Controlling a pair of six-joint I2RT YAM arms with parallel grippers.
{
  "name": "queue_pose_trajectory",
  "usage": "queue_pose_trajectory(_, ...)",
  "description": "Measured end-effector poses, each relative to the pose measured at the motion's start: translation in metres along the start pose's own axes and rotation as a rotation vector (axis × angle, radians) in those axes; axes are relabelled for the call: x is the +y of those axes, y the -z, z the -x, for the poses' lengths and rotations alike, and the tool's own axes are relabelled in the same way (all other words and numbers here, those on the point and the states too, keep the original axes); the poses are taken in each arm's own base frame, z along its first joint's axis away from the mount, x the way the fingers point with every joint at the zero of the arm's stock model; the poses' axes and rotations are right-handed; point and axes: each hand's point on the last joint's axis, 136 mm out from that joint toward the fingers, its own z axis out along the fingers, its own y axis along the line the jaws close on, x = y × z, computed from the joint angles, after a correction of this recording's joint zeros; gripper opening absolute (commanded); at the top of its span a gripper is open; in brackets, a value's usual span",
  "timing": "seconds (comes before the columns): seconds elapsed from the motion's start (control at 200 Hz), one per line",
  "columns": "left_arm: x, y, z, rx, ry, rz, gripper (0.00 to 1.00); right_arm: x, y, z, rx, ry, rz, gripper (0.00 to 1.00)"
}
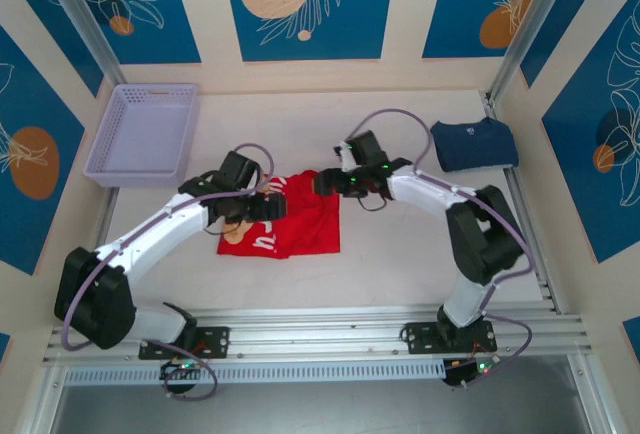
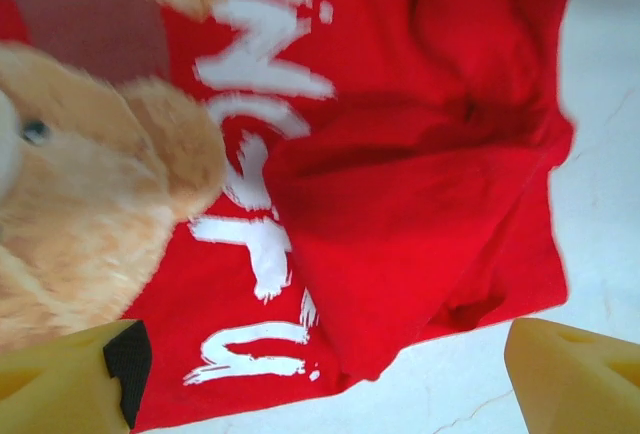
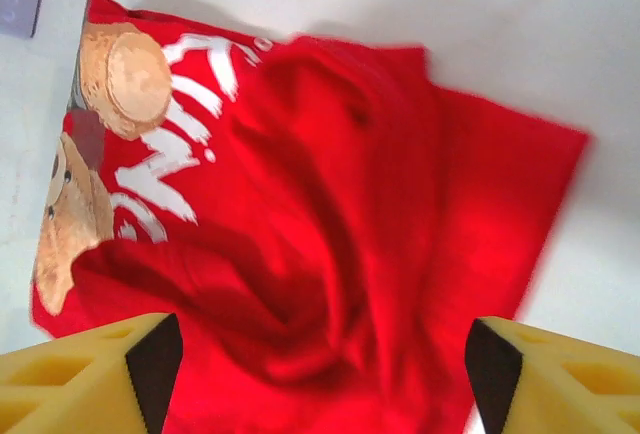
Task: Fold the inside-out t-shirt
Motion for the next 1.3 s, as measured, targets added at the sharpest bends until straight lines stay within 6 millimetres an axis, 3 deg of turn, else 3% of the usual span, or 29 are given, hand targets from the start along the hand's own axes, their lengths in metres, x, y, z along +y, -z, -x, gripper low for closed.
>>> queue_pose_trajectory(0.08, -0.002, -0.02, -0.012, 0.052, 0.015, -0.035, 0.92, 0.006, -0.019, 0.005, 0.002, 0.048, -0.037, 0.81)
queue_pose_trajectory(0.185, -0.01, -0.037, -0.015, 0.075, 0.028, -0.084, 0.93, -0.001, -0.041, 0.0, 0.033, 0.079, -0.101, 0.81)
queue_pose_trajectory(0.305, -0.025, -0.045, -0.014, 0.06, 0.009, -0.141, 0.93, -0.017, -0.06, -0.009, 0.079, 0.094, -0.18, 0.8)
queue_pose_trajectory(0.395, -0.046, -0.045, -0.014, 0.041, -0.028, -0.203, 0.92, -0.03, -0.062, -0.013, 0.097, 0.096, -0.23, 0.76)
queue_pose_trajectory(0.53, -0.077, -0.049, -0.018, 0.027, -0.091, -0.292, 0.9, -0.046, -0.055, -0.004, 0.093, 0.07, -0.258, 0.63)
queue_pose_trajectory(0.64, -0.102, -0.06, -0.034, 0.059, -0.157, -0.34, 0.9, -0.066, -0.048, 0.004, 0.089, 0.018, -0.262, 0.54)
queue_pose_trajectory(0.795, -0.152, -0.065, -0.066, 0.111, -0.33, -0.399, 0.9, -0.088, -0.036, 0.015, 0.092, -0.09, -0.196, 0.55)
queue_pose_trajectory(0.925, -0.189, -0.056, -0.074, 0.094, -0.447, -0.459, 0.91, -0.102, -0.019, 0.024, 0.08, -0.167, -0.136, 0.62)
queue_pose_trajectory(1.075, -0.192, -0.043, -0.071, 0.051, -0.517, -0.465, 0.96, -0.096, 0.018, 0.022, 0.043, -0.19, -0.085, 0.69)
queue_pose_trajectory(1.18, -0.189, -0.013, -0.058, -0.042, -0.575, -0.474, 0.99, -0.072, 0.038, 0.008, 0.034, -0.169, -0.015, 0.7)
queue_pose_trajectory(1.3, -0.188, 0.015, -0.042, -0.13, -0.626, -0.483, 1.0, -0.054, 0.047, -0.016, 0.056, -0.167, 0.033, 0.7)
